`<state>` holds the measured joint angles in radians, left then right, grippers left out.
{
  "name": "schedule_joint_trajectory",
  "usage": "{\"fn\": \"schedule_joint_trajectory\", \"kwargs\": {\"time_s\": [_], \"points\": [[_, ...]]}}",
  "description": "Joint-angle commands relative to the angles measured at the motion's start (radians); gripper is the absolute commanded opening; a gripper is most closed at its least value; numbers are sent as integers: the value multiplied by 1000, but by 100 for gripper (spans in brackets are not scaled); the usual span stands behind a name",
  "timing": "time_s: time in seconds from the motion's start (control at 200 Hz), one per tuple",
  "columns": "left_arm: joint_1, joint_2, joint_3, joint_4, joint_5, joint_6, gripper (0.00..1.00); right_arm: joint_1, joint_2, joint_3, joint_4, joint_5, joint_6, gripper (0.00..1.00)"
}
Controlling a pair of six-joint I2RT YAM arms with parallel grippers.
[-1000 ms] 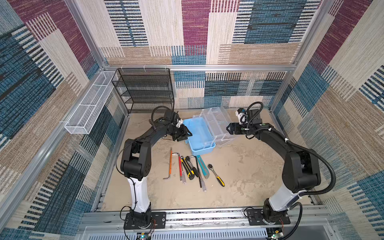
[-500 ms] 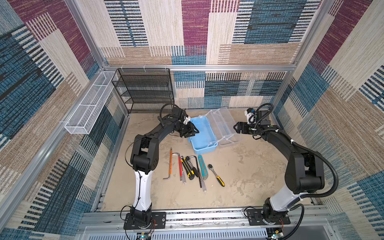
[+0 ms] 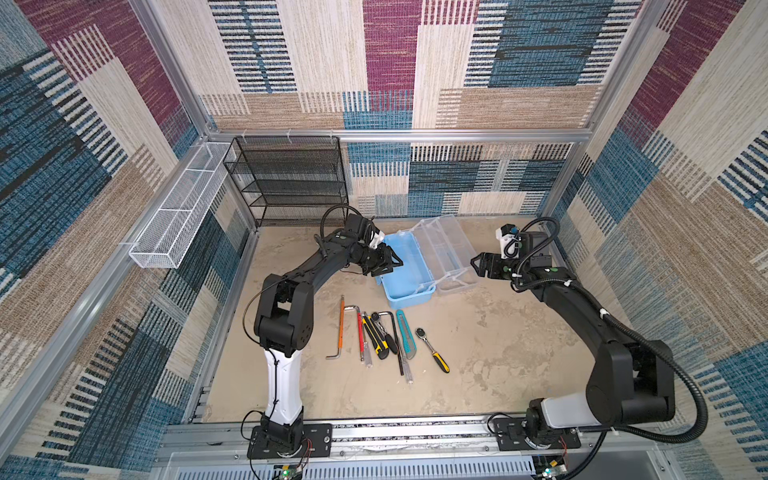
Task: Pack the tool kit
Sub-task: 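Release the box and lower both grippers toward the tools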
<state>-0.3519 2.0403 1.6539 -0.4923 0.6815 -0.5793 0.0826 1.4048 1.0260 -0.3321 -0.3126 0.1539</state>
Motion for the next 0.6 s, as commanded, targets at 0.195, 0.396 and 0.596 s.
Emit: {"fn": "schedule_joint_trajectory", "kwargs": {"time_s": [0.195, 0.396, 0.596], "points": [[1, -149, -116, -15, -203, 104, 67, 257, -120, -127, 43, 214, 84, 85], [9, -284, -259, 4, -360, 144, 81, 504, -92, -190, 33, 378, 163, 80], [31, -423, -427, 64, -471, 146, 100, 707, -27, -215, 14, 507, 226, 75]]}}
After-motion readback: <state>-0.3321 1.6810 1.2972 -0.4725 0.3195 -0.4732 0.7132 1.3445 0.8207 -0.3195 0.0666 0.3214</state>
